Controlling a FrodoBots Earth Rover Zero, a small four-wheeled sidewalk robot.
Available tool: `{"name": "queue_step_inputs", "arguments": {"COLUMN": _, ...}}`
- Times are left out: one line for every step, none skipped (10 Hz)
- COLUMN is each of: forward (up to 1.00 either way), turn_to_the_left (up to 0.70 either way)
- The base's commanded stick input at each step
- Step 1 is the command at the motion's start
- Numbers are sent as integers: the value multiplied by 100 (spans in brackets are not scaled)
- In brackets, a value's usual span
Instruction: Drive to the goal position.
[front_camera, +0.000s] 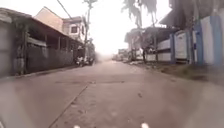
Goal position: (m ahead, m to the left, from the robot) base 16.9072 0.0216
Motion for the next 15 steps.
{"name": "queue_step_inputs", "arguments": {"forward": 100, "turn_to_the_left": 1}}
{"name": "queue_step_inputs", "arguments": {"forward": 100, "turn_to_the_left": 1}}
{"name": "queue_step_inputs", "arguments": {"forward": 100, "turn_to_the_left": 1}}
{"name": "queue_step_inputs", "arguments": {"forward": 100, "turn_to_the_left": 1}}
{"name": "queue_step_inputs", "arguments": {"forward": 100, "turn_to_the_left": 1}}
{"name": "queue_step_inputs", "arguments": {"forward": 100, "turn_to_the_left": 1}}
{"name": "queue_step_inputs", "arguments": {"forward": 100, "turn_to_the_left": 1}}
{"name": "queue_step_inputs", "arguments": {"forward": 100, "turn_to_the_left": 1}}
{"name": "queue_step_inputs", "arguments": {"forward": 100, "turn_to_the_left": 1}}
{"name": "queue_step_inputs", "arguments": {"forward": 100, "turn_to_the_left": 1}}
{"name": "queue_step_inputs", "arguments": {"forward": 100, "turn_to_the_left": 1}}
{"name": "queue_step_inputs", "arguments": {"forward": 100, "turn_to_the_left": 1}}
{"name": "queue_step_inputs", "arguments": {"forward": 100, "turn_to_the_left": 1}}
{"name": "queue_step_inputs", "arguments": {"forward": 100, "turn_to_the_left": 1}}
{"name": "queue_step_inputs", "arguments": {"forward": 100, "turn_to_the_left": 1}}
